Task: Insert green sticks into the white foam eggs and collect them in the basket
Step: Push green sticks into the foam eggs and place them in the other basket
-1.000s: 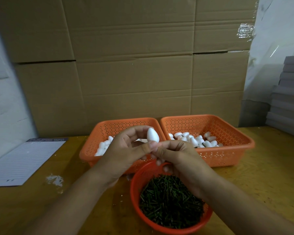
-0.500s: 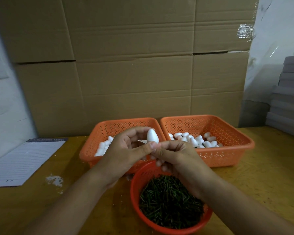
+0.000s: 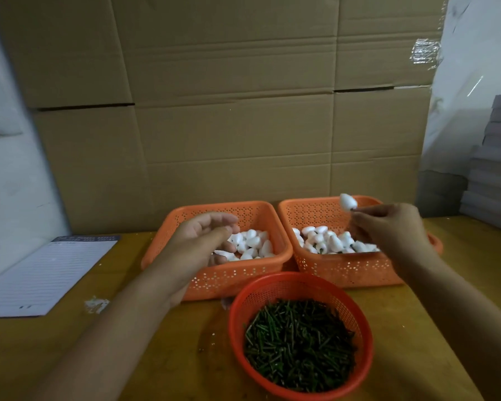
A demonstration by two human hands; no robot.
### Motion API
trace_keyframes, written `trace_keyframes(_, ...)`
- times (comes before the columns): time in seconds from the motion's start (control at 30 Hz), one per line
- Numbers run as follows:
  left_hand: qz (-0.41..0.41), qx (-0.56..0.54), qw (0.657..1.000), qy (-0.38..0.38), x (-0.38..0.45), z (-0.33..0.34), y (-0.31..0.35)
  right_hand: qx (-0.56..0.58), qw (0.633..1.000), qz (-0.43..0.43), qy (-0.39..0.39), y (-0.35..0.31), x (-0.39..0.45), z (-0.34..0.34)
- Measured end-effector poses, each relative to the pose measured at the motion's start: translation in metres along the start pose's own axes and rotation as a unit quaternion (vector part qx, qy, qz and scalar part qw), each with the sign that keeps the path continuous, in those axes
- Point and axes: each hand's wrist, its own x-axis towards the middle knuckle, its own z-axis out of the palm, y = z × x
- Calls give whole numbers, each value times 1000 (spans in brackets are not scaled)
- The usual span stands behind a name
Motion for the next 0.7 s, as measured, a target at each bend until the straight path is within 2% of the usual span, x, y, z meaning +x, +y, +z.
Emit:
trace_keyframes(0.1, -3, 30, 999, 21, 5, -5, -3, 89, 995, 44, -13, 9, 10, 0)
trace_keyframes(0.17, 9, 68, 997, 36, 8, -9, -3, 107, 992, 48, -47, 10, 10, 4)
trace_keyframes(0.23, 27, 118, 992, 45, 11, -14, -3, 97, 989, 29, -110, 5, 4, 8)
trace_keyframes(0.33, 49, 193, 978, 64, 18, -23, -3, 15, 967, -25, -253, -6, -12, 14)
trace_keyframes(0.43, 42, 284, 956, 60, 32, -34, -6, -97, 908, -96, -397, -16, -29, 19)
trace_keyframes(0.53, 3, 414, 910, 9, 48, -44, -9, -221, 800, -129, -543, -21, -42, 21)
trace_keyframes(0.6, -31, 494, 868, -30, 59, -47, -11, -293, 741, -145, -587, -23, -48, 21)
trace_keyframes(0.7, -101, 588, 797, -99, 68, -44, -10, -329, 716, -162, -595, -24, -55, 24)
